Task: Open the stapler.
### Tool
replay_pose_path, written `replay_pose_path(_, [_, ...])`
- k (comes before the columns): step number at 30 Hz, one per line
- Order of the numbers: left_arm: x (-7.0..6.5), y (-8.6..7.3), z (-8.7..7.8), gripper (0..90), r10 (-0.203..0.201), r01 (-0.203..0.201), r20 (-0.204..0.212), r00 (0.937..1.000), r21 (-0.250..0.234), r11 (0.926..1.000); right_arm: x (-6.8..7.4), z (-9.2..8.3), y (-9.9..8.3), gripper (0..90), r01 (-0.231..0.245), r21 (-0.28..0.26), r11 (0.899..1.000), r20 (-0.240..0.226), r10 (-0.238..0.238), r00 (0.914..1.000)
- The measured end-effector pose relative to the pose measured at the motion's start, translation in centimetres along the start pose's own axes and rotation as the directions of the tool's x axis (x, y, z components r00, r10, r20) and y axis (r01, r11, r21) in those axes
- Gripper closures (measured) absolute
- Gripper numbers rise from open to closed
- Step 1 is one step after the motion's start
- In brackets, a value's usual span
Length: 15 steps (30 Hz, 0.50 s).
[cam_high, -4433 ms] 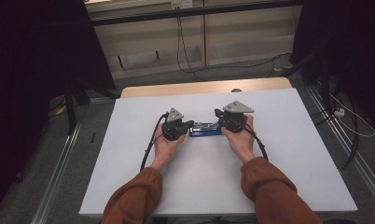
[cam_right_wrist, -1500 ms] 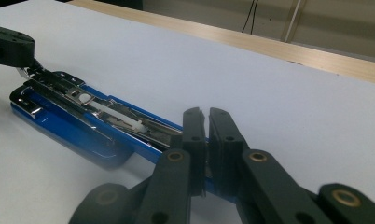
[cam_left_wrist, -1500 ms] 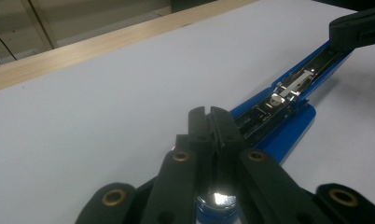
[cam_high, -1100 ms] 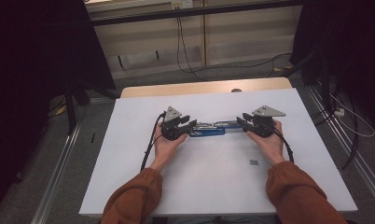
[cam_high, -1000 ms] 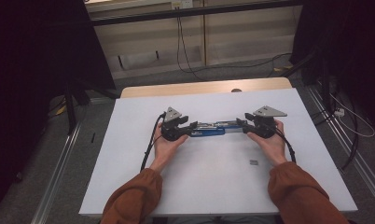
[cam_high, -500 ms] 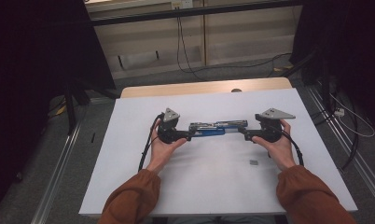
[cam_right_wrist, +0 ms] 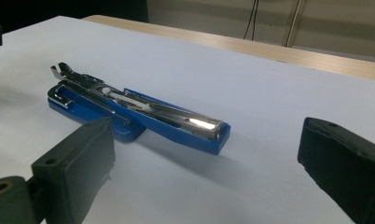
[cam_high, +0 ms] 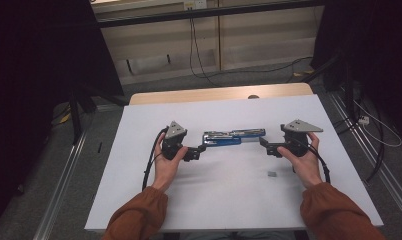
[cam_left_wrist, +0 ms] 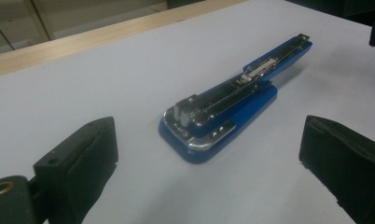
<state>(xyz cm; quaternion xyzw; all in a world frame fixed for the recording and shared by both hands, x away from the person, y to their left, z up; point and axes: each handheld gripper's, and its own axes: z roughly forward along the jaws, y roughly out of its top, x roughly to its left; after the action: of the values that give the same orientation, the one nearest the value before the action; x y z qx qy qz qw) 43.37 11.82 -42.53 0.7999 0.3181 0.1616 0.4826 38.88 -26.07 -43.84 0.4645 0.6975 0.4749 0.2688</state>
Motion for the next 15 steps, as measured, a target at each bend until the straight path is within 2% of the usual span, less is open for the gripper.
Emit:
replay_pose_path(3, [0.0, -0.3, -1.1, 4.8, -0.01, 0.009, -0.036, 0.9993, -0.026, 0.9996, 0.1, -0.4, 0.1, 3.5, 0.002, -0.003, 1.0, 0.003, -0.002, 1.0])
replay_pose_path(7, [0.0, -0.6, -2.3, 4.8, -0.029, 0.027, -0.04, 0.9988, -0.061, 0.9978, 0.3, -1.1, 0.0, 4.1, 0.007, -0.014, 1.0, 0.006, -0.007, 1.0])
replay_pose_path(15, [-0.7, -1.5, -4.4, 4.8, -0.012, 0.009, -0.055, 0.9984, -0.066, 0.9978, 0.4, -2.0, -0.6, 5.1, 0.009, -0.014, 1.0, 0.011, -0.009, 0.9999])
